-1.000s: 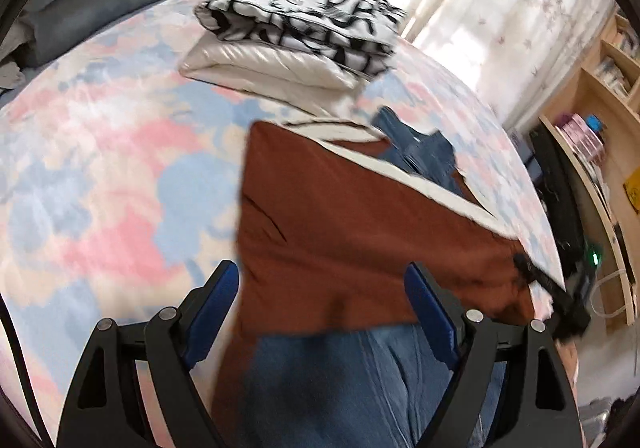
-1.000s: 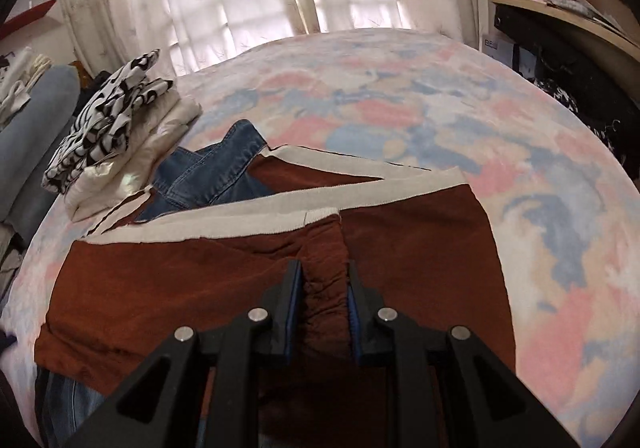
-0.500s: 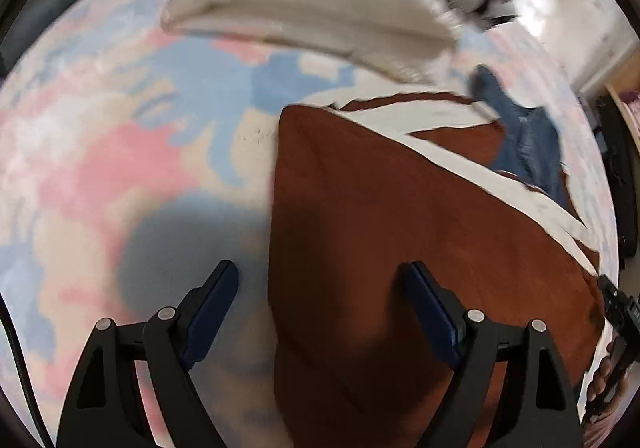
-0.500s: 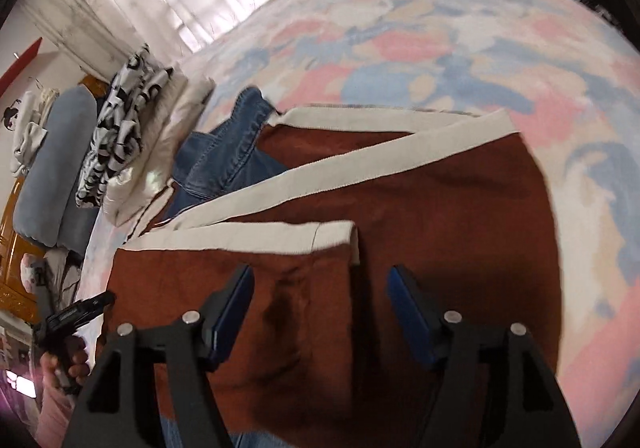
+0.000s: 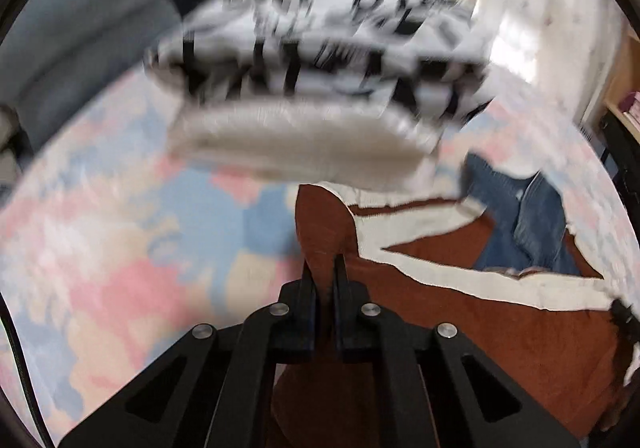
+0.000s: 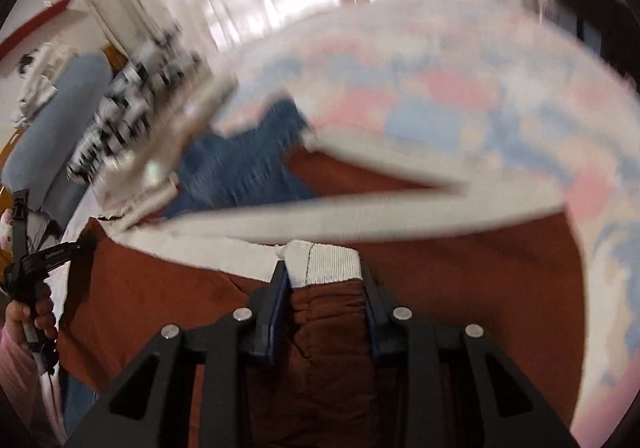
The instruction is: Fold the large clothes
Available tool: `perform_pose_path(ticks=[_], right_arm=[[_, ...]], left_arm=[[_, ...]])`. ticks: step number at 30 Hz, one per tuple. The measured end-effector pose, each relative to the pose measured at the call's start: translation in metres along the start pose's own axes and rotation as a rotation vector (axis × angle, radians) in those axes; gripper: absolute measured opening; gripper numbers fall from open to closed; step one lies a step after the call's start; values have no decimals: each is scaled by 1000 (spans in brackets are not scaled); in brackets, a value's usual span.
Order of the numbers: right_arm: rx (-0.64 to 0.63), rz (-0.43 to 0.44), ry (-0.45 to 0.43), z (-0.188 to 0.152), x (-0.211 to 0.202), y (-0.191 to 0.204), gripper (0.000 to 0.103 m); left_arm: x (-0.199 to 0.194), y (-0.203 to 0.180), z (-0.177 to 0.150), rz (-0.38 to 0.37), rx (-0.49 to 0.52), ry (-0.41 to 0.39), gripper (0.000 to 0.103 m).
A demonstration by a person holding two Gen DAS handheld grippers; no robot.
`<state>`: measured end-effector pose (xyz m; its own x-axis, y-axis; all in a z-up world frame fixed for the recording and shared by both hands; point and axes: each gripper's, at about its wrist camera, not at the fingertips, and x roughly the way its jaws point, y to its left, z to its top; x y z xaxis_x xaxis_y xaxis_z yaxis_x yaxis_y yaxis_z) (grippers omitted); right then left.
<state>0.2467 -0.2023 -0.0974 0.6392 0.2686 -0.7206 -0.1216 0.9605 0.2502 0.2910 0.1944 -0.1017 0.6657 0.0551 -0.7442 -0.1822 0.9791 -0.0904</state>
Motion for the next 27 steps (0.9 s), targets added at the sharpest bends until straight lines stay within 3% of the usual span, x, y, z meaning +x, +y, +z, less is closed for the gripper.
perform_pose_path(ticks=[4, 9, 12, 13, 14, 17, 22, 27], right_arm=[[-19, -61, -134, 3, -4, 2, 31], [-3, -146, 42, -9, 44, -10, 36], [5, -159, 70, -4, 40, -9, 48], [10, -166, 84, -2, 39, -8, 51], [19, -169, 93, -2, 38, -8, 51], [64, -141, 76, -2, 16, -11, 51], [77, -86, 9, -5, -22, 2, 56], [26, -16, 0, -11, -39, 43, 57]], left_arm=[[7, -15, -17, 116, 66, -58, 4], [40, -7, -36, 179, 88, 30, 11], [37, -5, -35, 194, 95, 53, 23], [35, -7, -34, 195, 105, 64, 31], [31, -8, -33, 187, 114, 81, 40], [11, -13, -32, 161, 123, 75, 54], [-37, -34, -32, 108, 150, 35, 55], [-66, -61, -41, -19, 82, 61, 55]])
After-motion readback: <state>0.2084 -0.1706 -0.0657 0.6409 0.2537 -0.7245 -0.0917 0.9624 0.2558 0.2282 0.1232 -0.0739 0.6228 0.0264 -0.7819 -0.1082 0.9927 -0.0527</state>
